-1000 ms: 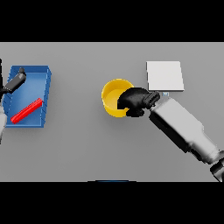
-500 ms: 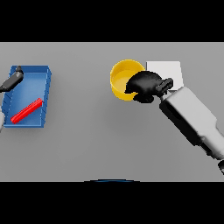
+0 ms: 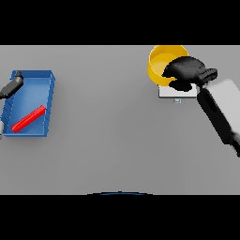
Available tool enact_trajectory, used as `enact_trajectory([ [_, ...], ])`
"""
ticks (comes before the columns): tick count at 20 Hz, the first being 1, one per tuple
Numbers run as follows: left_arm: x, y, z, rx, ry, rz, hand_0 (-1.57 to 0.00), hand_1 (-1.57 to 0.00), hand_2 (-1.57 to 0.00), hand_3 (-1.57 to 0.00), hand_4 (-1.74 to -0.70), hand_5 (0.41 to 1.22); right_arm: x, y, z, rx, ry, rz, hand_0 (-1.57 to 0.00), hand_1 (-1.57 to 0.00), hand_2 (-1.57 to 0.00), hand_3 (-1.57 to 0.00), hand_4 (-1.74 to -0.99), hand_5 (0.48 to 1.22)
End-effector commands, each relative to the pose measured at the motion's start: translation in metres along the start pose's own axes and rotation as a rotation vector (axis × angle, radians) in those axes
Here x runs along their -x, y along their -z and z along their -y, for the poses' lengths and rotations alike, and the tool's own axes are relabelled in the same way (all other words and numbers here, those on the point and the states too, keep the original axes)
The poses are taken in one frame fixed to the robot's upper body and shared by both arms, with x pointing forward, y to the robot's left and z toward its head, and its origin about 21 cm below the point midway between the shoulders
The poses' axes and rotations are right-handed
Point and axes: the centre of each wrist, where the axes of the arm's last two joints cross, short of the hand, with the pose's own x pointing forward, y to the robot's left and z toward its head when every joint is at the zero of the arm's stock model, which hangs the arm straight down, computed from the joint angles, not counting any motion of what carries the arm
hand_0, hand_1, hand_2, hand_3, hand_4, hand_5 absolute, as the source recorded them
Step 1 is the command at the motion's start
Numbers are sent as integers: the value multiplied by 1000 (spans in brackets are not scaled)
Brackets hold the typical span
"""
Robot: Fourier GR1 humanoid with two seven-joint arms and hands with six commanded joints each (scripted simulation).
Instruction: Pick up the red beaker and tilt it to pour out 1 green nut into yellow bowl. Pick up the yellow bowl and place it on the metallic measuring scale.
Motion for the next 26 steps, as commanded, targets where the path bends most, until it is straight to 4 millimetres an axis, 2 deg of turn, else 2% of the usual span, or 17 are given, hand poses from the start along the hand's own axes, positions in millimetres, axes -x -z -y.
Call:
enact_trajectory([
  [1,0,0,2,6,0,-4,1,1,1,1,-737,699,5,1,1,12,8,-23,-1571,-1571,-1508,-1186,-1741,1221],
  [4,-1,1,2,6,-6,-5,1,1,1,1,-728,691,26,4,-7,28,35,-72,-1571,-1571,-1506,-1176,-1741,1221],
  [9,2,0,-1,-6,6,-6,1,1,1,1,-724,681,49,9,-31,13,61,-137,-1571,-1571,-1425,-1315,-1741,1221],
  [11,2,0,6,3,9,-10,1,1,1,1,-722,681,54,11,-39,6,76,-143,-1571,-1571,-1396,-1362,-1741,1221],
  [14,4,-1,0,2,2,-3,1,1,1,1,-725,676,55,18,-51,-5,100,-148,-1571,-1571,-1379,-1331,-1741,1221],
  [17,1,0,1,-2,11,0,1,1,1,1,-726,673,60,16,-53,4,126,-133,-1571,-1571,-1345,-1403,-1741,1221],
  [20,-1,0,2,-2,15,-2,1,1,1,1,-722,668,54,24,-58,-7,132,-121,-1464,-1571,-1335,-1451,-1741,1221],
  [21,-4,1,0,-3,15,0,1,1,1,1,-724,667,56,23,-59,-7,136,-125,-1448,-1501,-1382,-1390,-1734,1221],
  [23,-4,3,4,5,19,-13,1,1,1,1,-724,671,55,24,-54,-5,150,-132,-1492,-1484,-1450,-1097,-1737,1221],
  [24,-1,1,4,7,18,-7,1,1,1,1,-722,671,57,23,-54,-7,155,-121,-1439,-1337,-1286,-990,-1688,1221],
  [26,-1,2,5,3,17,-10,1,1,1,1,-719,668,56,23,-54,-23,140,-135,-990,-882,-921,-796,-1629,1080],
])
